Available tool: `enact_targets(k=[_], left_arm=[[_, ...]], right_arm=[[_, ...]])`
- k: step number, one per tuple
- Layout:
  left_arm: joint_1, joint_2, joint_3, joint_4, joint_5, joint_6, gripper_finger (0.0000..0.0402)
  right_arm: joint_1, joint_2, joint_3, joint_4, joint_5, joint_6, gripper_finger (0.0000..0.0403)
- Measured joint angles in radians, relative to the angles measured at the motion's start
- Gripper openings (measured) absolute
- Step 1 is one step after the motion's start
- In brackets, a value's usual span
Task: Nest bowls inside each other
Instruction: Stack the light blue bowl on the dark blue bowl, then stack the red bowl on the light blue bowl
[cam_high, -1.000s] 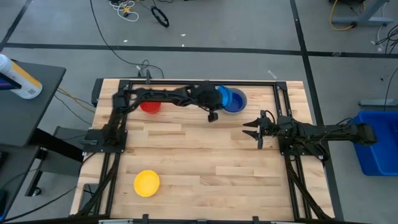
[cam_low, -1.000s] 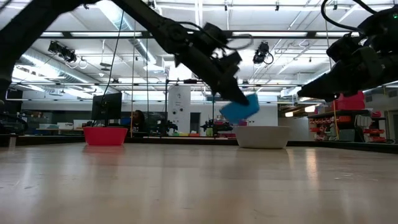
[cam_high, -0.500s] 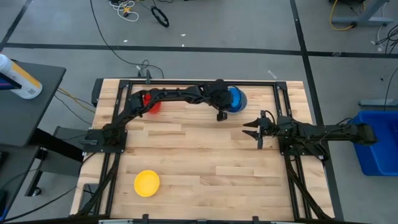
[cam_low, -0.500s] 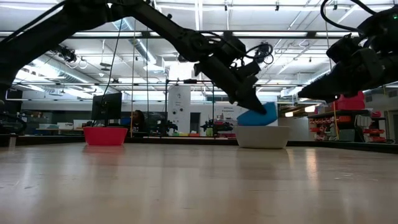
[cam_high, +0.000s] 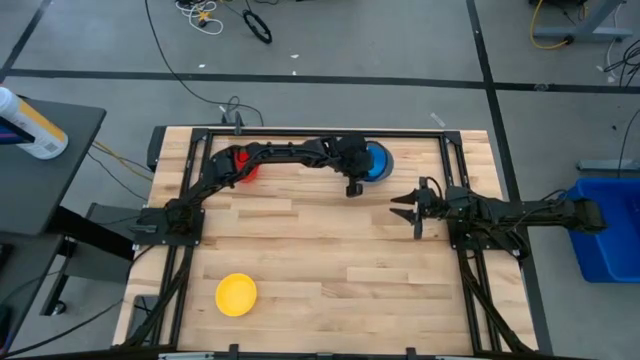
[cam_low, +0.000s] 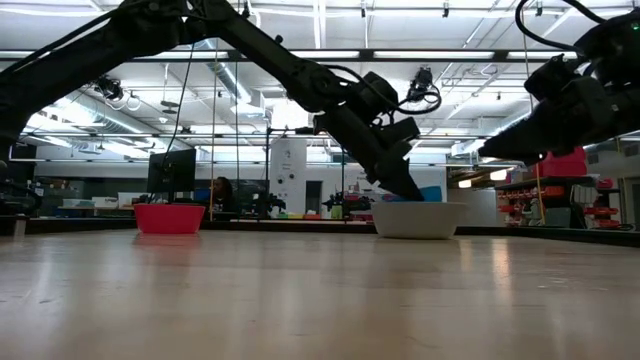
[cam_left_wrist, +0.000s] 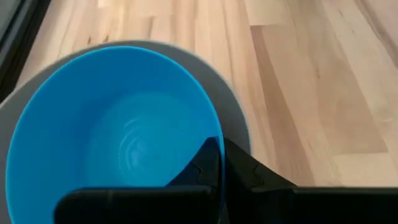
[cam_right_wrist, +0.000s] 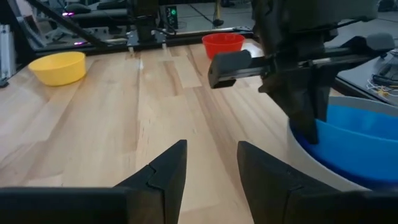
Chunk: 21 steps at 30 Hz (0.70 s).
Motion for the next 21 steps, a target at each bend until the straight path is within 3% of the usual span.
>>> enact_targets(k=[6,21], left_arm=[[-0.003,0.0,0.0,-0.007,-0.022,-0.027,0.0021],[-0.031,-0.013,0.008,0.014,-0.035,-0.015,0.0227]], right_arm=[[0.0,0.0,0.0,0.009,0.003,0.009,0.0153],[0.0,0.0,0.0,0.002,0.029,0.027,0.0174]])
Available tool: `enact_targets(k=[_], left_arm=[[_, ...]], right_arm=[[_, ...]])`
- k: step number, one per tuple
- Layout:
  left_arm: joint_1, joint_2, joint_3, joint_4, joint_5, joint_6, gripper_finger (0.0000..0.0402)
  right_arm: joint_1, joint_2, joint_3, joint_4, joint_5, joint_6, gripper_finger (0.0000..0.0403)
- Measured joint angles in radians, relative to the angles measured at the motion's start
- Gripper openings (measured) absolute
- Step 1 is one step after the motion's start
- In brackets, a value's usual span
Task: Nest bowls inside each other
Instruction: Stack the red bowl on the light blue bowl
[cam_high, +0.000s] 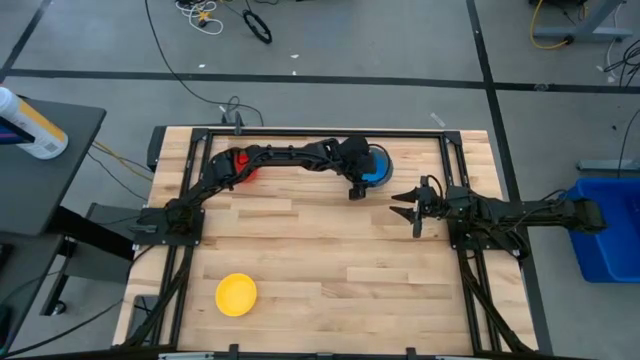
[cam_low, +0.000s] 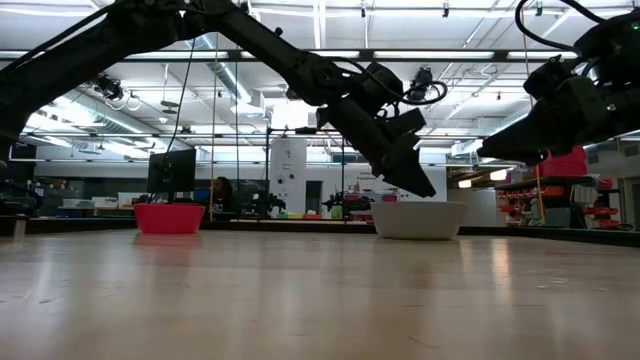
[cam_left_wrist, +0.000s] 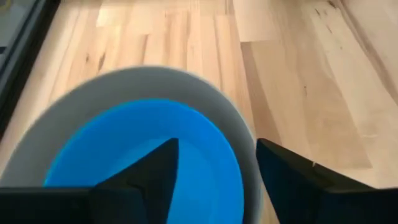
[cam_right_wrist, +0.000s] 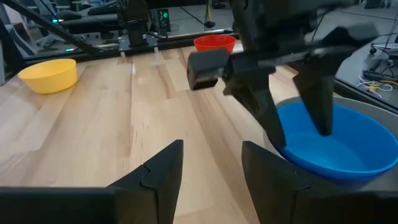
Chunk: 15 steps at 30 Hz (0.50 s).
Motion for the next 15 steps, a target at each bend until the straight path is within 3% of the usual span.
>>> enact_targets(k=[5,15], left_arm=[[0.0,-0.036,0.031,-0.089,-0.043,0.022,0.0254],[0.0,-0.238,0.014,-0.42,-0.15,0.054,0.0256]], right_arm=[[0.0,0.0,0.0,-0.014,0.0,0.012,0.0172],[0.0,0.0,0.0,-0.024,-0.002,0.036,0.0178]])
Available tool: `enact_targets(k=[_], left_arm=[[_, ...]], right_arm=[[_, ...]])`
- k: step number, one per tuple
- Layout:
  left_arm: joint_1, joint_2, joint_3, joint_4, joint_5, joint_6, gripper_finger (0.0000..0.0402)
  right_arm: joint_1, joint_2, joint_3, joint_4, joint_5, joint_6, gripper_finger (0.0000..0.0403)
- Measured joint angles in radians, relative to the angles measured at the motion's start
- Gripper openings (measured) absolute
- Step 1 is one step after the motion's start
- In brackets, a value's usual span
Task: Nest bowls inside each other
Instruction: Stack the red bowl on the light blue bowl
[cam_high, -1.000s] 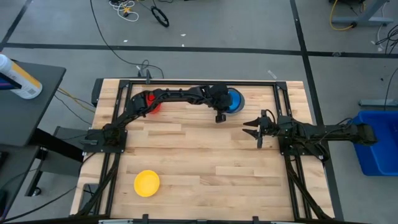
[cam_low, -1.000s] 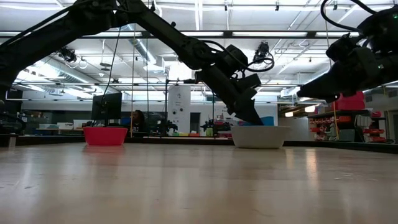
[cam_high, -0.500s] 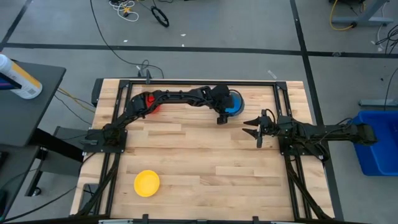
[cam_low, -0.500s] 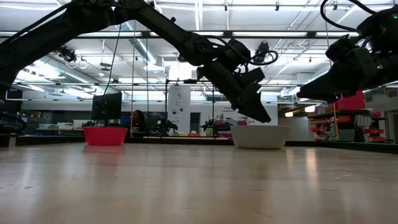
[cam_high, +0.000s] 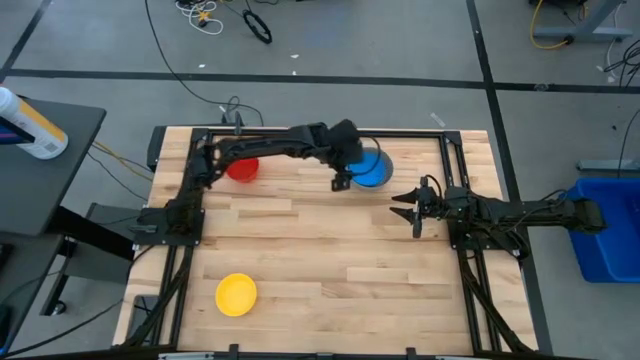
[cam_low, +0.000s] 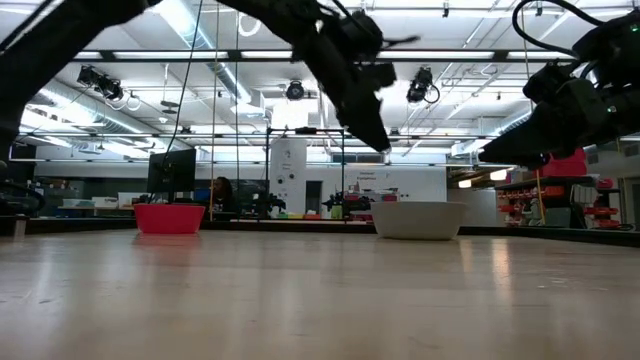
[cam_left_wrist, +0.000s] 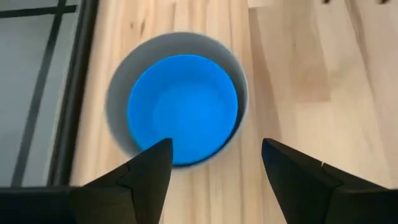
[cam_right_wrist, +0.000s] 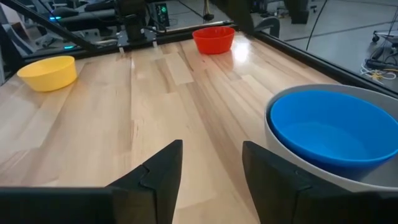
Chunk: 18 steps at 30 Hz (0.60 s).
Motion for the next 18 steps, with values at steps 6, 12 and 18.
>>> enact_targets(k=[6,12,18], left_arm=[[0.007,-0.229,-0.243,0.006,-0.068,-0.017,0.0256],[0.027,-0.548,-0.699,0.177,-0.122,-0.146,0.0256],[0.053,-0.743,-0.999,0.279,-0.186,-0.296,0.0256]], right_arm=[[0.001,0.003,0.0,0.0,-0.026,0.009,0.0177],[0.001,0.005,0.0,0.0,-0.046,0.009,0.0181],[0.001,0.008,0.0,0.008,-0.051,0.009,0.0186]])
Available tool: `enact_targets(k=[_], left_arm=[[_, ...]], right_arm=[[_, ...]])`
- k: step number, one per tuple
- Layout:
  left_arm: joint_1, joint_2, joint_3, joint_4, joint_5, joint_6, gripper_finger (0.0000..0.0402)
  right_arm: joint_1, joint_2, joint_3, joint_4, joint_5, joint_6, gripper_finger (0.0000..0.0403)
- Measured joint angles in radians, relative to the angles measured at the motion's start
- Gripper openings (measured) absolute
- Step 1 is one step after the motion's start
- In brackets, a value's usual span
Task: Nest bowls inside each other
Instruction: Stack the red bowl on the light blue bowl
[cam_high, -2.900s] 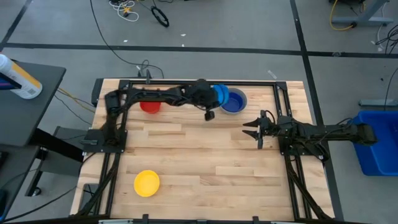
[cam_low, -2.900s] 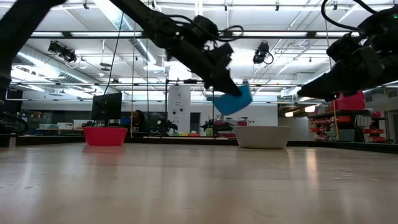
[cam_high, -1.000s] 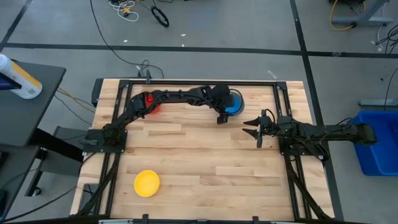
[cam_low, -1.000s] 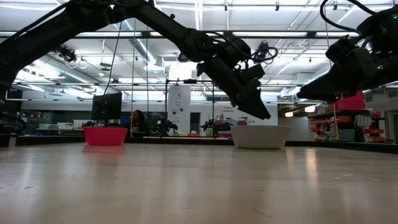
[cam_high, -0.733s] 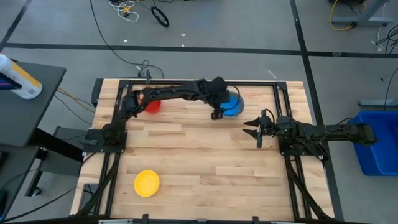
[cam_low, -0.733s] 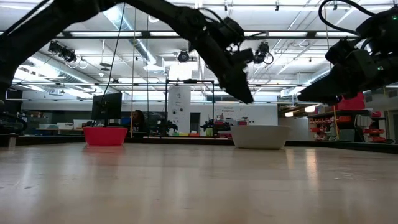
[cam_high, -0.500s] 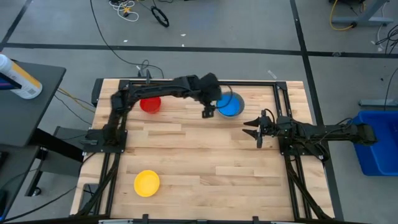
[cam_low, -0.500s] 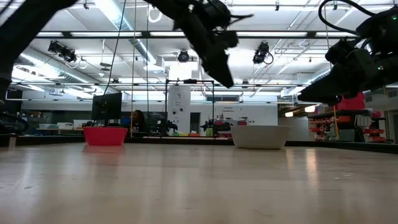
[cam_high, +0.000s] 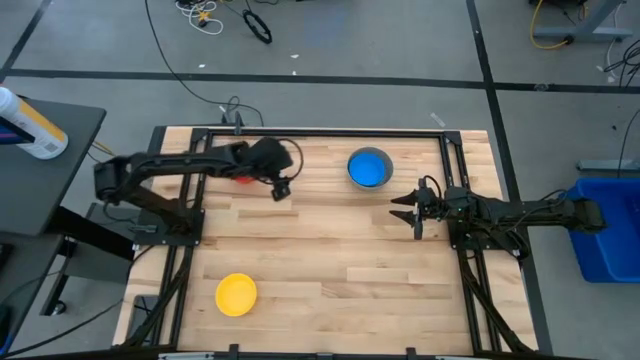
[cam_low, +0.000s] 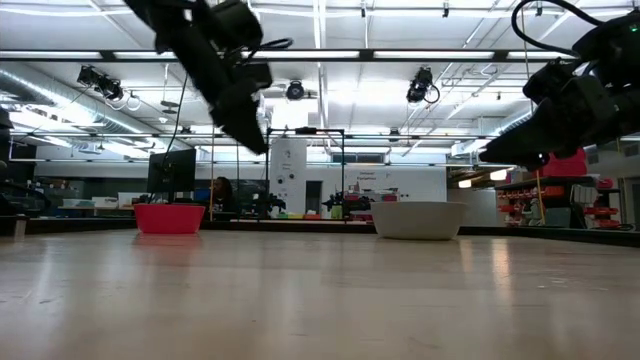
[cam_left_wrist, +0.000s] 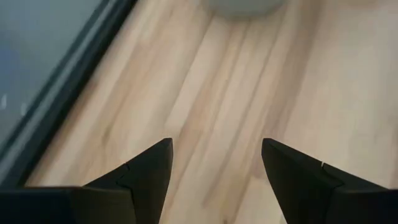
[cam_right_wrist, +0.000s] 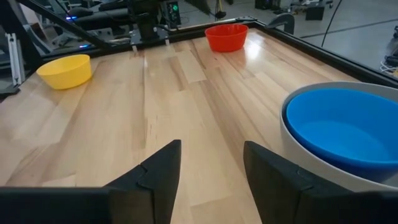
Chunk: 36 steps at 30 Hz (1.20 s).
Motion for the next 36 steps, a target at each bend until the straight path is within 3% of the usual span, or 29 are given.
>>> enact_targets(k=[9,17,24,31,36], left_arm=[[0.117,0.009,-0.075,-0.152,-0.102,-0.092,0.0256],[0.23,0.014,-0.075,-0.234,-0.053,-0.131,0.0256],[0.253,0.131,-0.075,-0.235,-0.065,-0.151,0.0251],[0.254,0.225,-0.075,-0.206,-0.097,-0.148,0.0212],[0.248,0.216,-0.073,-0.161,-0.096,-0.124,0.0147]], right_arm=[[0.0,0.0,0.0,0.002,-0.001,0.008,0.0186],[0.0,0.0,0.0,0.0,-0.003,0.008,0.0189],[0.0,0.0,0.0,0.0,-0.008,0.006,0.0187],[0.0,0.0,0.0,-0.002,-0.011,0.003,0.0192],[0.0,0.0,0.0,-0.003,-0.011,0.003,0.0187]])
